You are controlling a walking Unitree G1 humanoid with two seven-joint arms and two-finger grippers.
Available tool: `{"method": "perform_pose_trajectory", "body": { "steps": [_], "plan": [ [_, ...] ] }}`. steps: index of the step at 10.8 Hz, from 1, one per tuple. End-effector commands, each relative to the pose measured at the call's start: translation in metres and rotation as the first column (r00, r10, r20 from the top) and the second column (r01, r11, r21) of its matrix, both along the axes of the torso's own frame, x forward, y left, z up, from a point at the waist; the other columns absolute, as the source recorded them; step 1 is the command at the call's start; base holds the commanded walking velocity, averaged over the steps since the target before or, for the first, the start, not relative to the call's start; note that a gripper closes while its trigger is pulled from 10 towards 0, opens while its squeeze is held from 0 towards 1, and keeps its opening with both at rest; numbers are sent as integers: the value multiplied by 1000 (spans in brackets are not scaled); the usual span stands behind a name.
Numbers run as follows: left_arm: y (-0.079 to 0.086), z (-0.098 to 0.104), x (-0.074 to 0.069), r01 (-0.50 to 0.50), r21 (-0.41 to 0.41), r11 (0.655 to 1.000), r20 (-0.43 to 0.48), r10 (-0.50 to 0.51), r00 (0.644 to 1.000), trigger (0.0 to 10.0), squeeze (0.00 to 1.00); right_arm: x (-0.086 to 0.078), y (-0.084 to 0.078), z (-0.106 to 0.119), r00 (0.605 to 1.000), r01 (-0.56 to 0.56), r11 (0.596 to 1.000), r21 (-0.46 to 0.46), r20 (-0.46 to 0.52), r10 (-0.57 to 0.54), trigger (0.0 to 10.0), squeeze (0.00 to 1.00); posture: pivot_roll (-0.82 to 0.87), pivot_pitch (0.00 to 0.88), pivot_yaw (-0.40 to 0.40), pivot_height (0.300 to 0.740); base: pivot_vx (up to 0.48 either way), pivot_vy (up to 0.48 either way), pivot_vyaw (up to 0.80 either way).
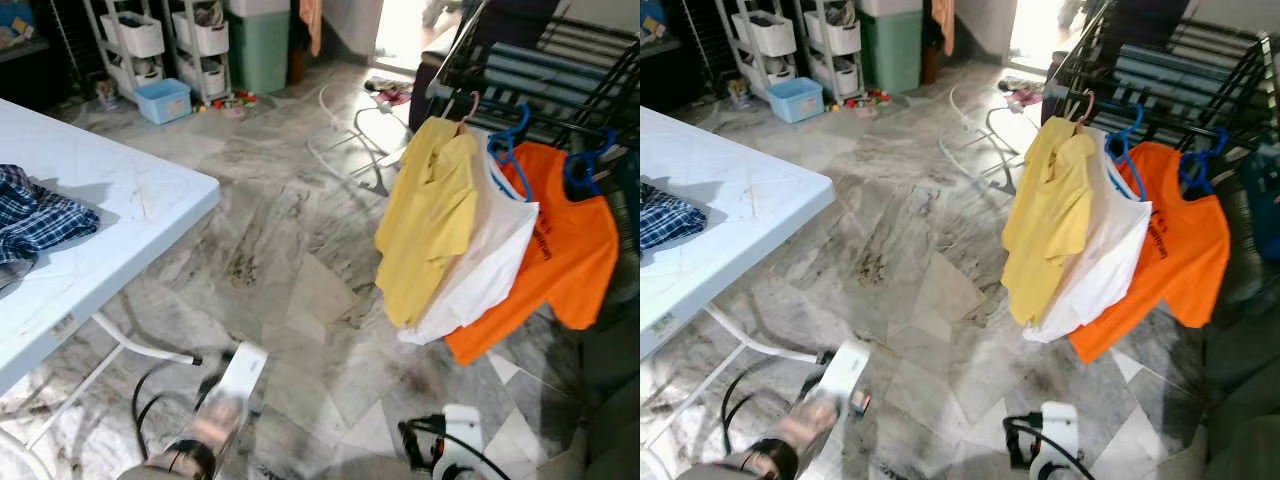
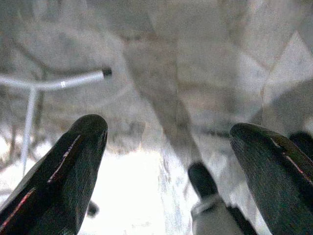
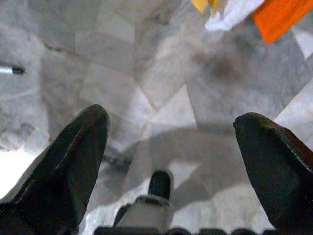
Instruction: Hang hanger
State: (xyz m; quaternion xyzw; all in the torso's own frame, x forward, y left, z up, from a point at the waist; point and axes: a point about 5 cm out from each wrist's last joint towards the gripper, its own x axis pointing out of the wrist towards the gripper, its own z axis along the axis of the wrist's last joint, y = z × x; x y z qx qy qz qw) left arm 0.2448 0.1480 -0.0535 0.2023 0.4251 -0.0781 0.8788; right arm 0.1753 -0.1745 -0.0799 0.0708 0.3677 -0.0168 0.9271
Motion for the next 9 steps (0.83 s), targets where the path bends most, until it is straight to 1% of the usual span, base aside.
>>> {"method": "perform_pose_trajectory", "body": {
  "steps": [1,2,3,4,5,6,7,8,9],
  "plan": [
    [-2,0,0,12,-14,1000,-18,-12,1000,10000,0,-1,-9,-1,997,80,997,-1,-22,-80,10000,0,52,0,-89,740,0,0,0],
    [-2,-1,-1,5,-29,1000,-42,-7,999,10000,0,-3,-12,-2,994,104,995,-5,-33,-104,10000,0,47,0,-80,740,0,0,0],
    [0,-5,-7,23,-28,999,-123,-27,992,10000,0,-6,-14,-4,991,125,992,-8,-50,-125,10000,0,39,0,-67,740,0,0,0],
    [5,-10,-15,52,-5,999,-189,-52,981,10000,0,-21,-22,-11,979,172,985,-22,-104,-174,10000,0,35,0,-57,740,0,0,0],
    [9,-10,-15,31,-11,999,-184,-32,982,10000,0,-31,-24,-14,971,193,981,-25,-136,-195,10000,0,39,0,-55,740,0,0,0],
    [15,-9,-15,28,11,1000,-168,-25,985,10000,0,-40,-25,-18,965,202,979,-25,-165,-203,10000,0,40,0,-56,740,0,0,0],
    [24,-5,-9,-51,14,999,-108,52,993,10000,0,-48,-29,-20,956,220,975,-35,-190,-222,10000,0,48,0,-58,740,0,0,0],
    [16,2,3,-71,-34,997,-70,68,995,10000,0,-41,-42,-16,949,266,963,-41,-162,-269,10000,0,58,0,-63,740,0,0,0],
    [8,10,14,-96,-98,991,-14,95,995,10000,0,-19,-56,-5,962,248,967,-62,-103,-253,10000,0,65,0,-71,740,0,0,0]
  ]
}}
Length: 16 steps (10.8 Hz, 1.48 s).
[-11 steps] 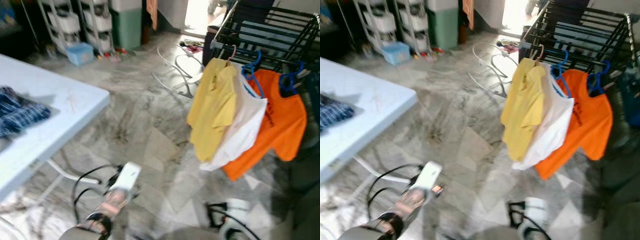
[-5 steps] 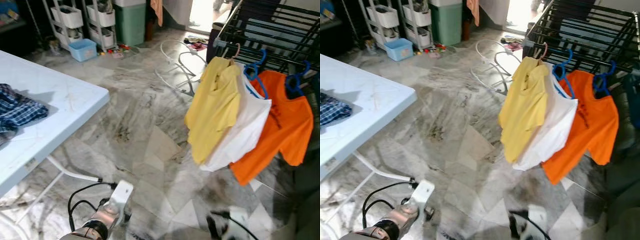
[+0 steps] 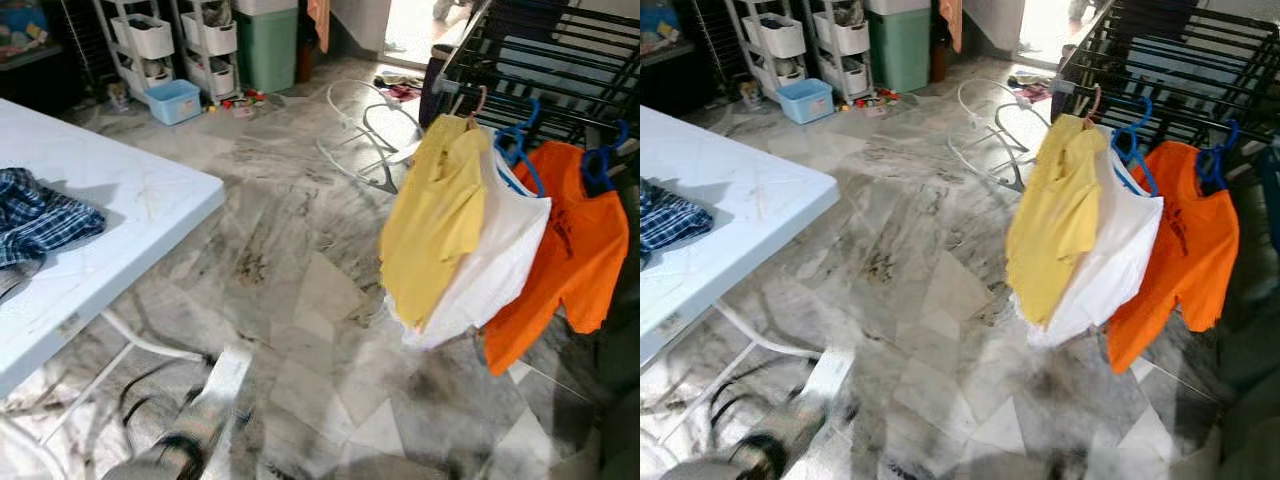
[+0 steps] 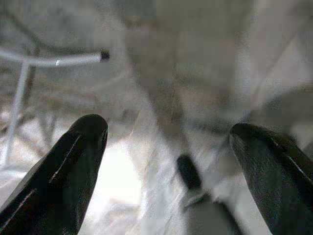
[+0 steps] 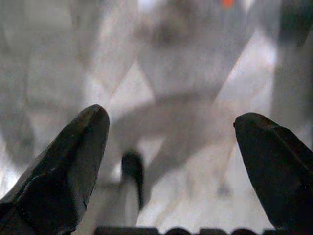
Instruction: Hang hanger
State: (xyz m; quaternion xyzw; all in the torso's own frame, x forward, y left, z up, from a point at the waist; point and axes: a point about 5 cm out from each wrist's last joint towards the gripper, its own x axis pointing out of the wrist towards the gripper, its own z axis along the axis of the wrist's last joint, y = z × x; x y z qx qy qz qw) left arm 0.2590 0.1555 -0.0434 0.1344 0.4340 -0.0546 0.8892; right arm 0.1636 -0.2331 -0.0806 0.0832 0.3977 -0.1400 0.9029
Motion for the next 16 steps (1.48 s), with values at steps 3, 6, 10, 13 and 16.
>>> {"method": "perform_pose_trajectory", "body": {
  "steps": [3,6,10,13,16],
  "plan": [
    [-18,45,51,-53,-109,993,239,78,968,10000,0,61,-7,36,981,-66,996,-60,178,76,10000,0,66,0,-79,740,0,0,0],
    [6,14,18,-11,68,998,67,6,998,10000,0,44,22,18,982,-153,988,-21,112,154,10000,0,72,0,-83,740,0,0,0],
    [40,-16,-30,-30,170,985,-56,40,998,10000,0,-9,28,-8,983,-180,984,17,-25,180,10000,0,122,0,-125,740,0,0,0],
    [37,-17,-30,-84,124,989,-63,92,994,10000,0,-2,35,-7,973,-229,973,22,-22,229,10000,0,159,0,-142,740,0,0,0],
    [11,-11,-16,-22,74,997,-67,27,997,10000,0,12,37,-1,994,-109,992,71,35,106,10000,0,114,0,-86,740,0,0,0]
  ]
}}
